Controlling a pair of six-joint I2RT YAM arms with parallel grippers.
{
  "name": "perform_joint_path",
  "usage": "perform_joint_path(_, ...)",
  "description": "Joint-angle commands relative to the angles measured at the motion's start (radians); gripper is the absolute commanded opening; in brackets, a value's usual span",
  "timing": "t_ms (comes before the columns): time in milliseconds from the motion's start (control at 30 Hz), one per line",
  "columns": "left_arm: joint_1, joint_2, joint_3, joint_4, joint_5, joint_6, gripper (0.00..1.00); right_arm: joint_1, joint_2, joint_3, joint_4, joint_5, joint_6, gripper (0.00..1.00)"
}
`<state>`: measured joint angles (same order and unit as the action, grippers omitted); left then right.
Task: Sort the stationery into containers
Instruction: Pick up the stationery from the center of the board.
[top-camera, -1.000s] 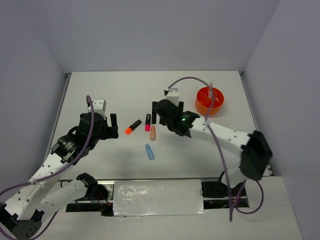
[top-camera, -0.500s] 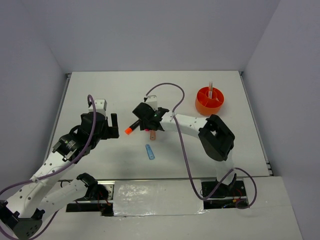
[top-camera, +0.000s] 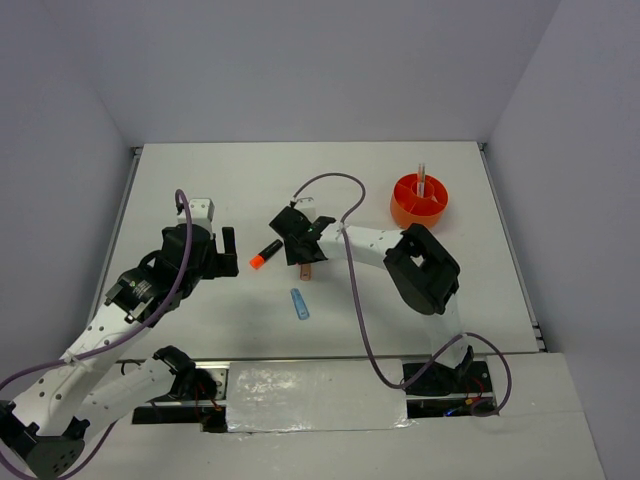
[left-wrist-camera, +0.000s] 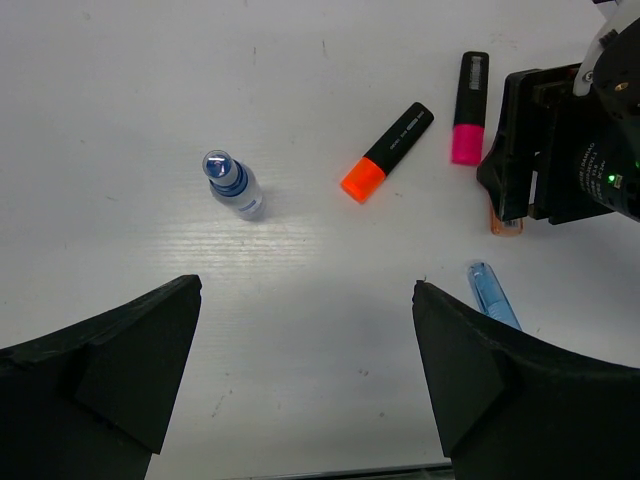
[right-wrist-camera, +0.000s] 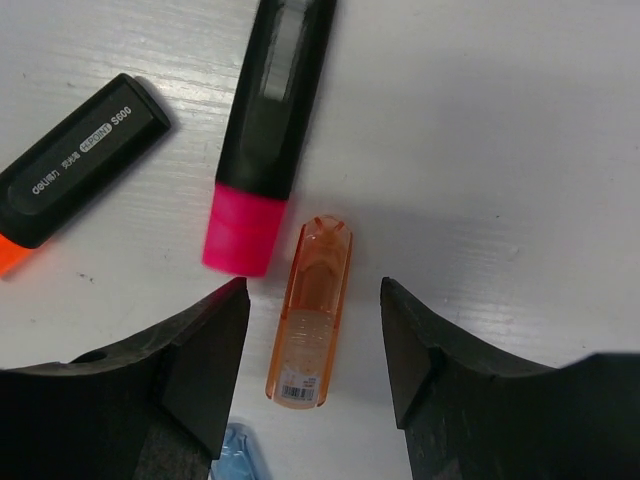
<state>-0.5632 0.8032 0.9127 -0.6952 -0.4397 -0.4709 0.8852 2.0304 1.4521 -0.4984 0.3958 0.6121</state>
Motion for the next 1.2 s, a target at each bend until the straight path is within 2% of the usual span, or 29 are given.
perform_joint_path(0, 0.005, -0.01, 0.017, 0.023, 0.007, 0.008, 0.99, -0.008, 0.013, -0.001, 0.018, -0.017, -0.005, 0.61)
perform_joint_path(333, 0.005, -0.019, 0.014, 0.022, 0.009, 0.008, 0.99, -0.009, 0.059, 0.007, 0.02, -0.041, -0.011, 0.52)
perform_joint_path(433, 0.005, -0.021, 0.014, 0.023, 0.012, 0.008, 0.99, -0.015, 0.063, 0.002, 0.021, -0.058, -0.014, 0.44)
perform_joint_path(467, 0.005, -0.019, 0.014, 0.023, 0.01, 0.008, 0.99, -0.015, 0.063, 0.001, 0.02, -0.063, -0.015, 0.37)
perform_joint_path(533, 0.005, -0.019, 0.014, 0.022, 0.01, 0.008, 0.99, -0.015, 0.053, -0.009, 0.024, -0.055, -0.008, 0.07)
perform_joint_path(667, 0.005, -0.022, 0.014, 0.023, 0.012, 0.008, 0.99, -0.022, -0.021, -0.045, 0.05, -0.086, -0.021, 0.02)
perform_joint_path(800, 0.005, -0.021, 0.012, 0.025, 0.012, 0.009, 0.99, -0.049, -0.163, -0.148, 0.232, -0.138, -0.084, 0.0)
perform_joint_path(833, 0.005, -0.022, 0.012, 0.023, 0.012, 0.008, 0.99, -0.054, -0.239, -0.174, 0.266, -0.134, -0.121, 0.0)
perform_joint_path(1033, 0.003, -0.022, 0.014, 0.023, 0.015, 0.009, 0.99, -0.161, -0.545, -0.378, 0.414, 0.001, -0.181, 0.0)
perform_joint_path(1167, 0.003, -0.025, 0.012, 0.023, 0.015, 0.011, 0.99, -0.294, -0.726, -0.519, 0.463, 0.184, -0.054, 0.0)
